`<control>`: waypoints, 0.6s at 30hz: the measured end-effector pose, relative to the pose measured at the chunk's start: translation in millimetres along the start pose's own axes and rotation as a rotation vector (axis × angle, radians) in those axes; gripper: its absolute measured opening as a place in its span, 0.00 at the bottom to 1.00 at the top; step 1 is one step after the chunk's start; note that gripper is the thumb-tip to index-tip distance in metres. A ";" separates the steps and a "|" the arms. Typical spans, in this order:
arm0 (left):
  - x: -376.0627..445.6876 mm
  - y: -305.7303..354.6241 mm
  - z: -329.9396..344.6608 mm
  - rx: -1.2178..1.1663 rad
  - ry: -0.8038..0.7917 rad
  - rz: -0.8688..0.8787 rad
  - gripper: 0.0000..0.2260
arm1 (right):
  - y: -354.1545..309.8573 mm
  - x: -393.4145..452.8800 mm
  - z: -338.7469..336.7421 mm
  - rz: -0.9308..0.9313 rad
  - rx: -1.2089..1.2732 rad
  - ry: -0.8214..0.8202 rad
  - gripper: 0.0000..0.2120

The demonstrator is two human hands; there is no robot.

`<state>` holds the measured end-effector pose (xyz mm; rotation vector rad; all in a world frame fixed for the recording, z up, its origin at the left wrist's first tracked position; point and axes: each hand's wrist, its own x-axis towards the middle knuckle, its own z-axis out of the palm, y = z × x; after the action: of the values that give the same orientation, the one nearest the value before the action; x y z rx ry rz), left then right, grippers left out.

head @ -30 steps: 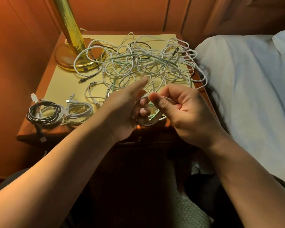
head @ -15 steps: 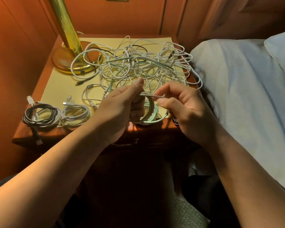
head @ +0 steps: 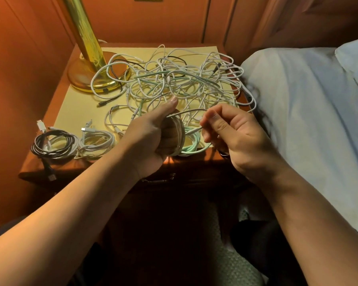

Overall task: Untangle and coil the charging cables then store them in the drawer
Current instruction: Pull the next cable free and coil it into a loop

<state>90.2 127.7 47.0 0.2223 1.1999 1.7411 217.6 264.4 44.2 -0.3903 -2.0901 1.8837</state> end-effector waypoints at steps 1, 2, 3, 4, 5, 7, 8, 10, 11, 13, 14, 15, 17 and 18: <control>0.5 -1.0 0.7 0.000 0.010 -0.011 0.18 | -0.5 0.5 1.7 0.054 0.083 -0.003 0.10; 0.7 -1.9 1.4 -0.003 0.020 -0.019 0.17 | -0.9 0.8 3.0 0.108 0.144 -0.009 0.11; 1.0 -2.4 1.1 -0.009 0.026 -0.024 0.18 | -1.3 0.9 4.2 0.151 0.174 -0.016 0.11; 1.1 -2.5 0.1 -0.016 0.024 -0.028 0.18 | -1.6 0.7 5.3 0.182 0.184 -0.021 0.11; 0.7 -1.9 -0.5 -0.020 0.014 -0.035 0.19 | -1.7 0.4 6.8 0.204 0.190 -0.023 0.11; 0.1 -1.1 -2.0 -0.021 -0.021 -0.042 0.18 | -0.8 -0.4 10.7 0.242 0.206 -0.019 0.11; 0.0 -1.0 -2.7 -0.016 -0.035 -0.043 0.17 | 0.0 -0.6 12.5 0.260 0.209 -0.008 0.12; -0.3 -1.3 -3.3 0.002 -0.048 -0.047 0.18 | 1.0 -1.0 15.8 0.293 0.213 0.013 0.12; 0.0 -1.7 -3.8 0.013 -0.051 -0.046 0.19 | 1.1 -1.2 16.5 0.305 0.224 0.008 0.12; 0.7 -1.7 -4.6 0.023 -0.045 -0.039 0.19 | -0.3 -1.6 17.6 0.329 0.251 -0.039 0.13; 0.7 -1.1 -4.4 0.024 -0.039 -0.036 0.18 | -1.4 -2.1 18.4 0.344 0.256 -0.074 0.13; 0.0 0.0 -3.9 0.023 -0.038 -0.037 0.17 | -1.0 -2.5 19.3 0.363 0.260 -0.109 0.14; -2.4 1.6 -1.8 0.034 -0.041 -0.046 0.16 | 1.2 -2.9 20.0 0.403 0.273 -0.155 0.15; -3.6 2.2 -1.2 0.043 -0.040 -0.051 0.16 | 1.6 -3.0 19.7 0.418 0.269 -0.164 0.15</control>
<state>90.0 124.0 49.4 0.2489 1.2050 1.6603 212.6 245.3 40.6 -0.6689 -1.9225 2.4750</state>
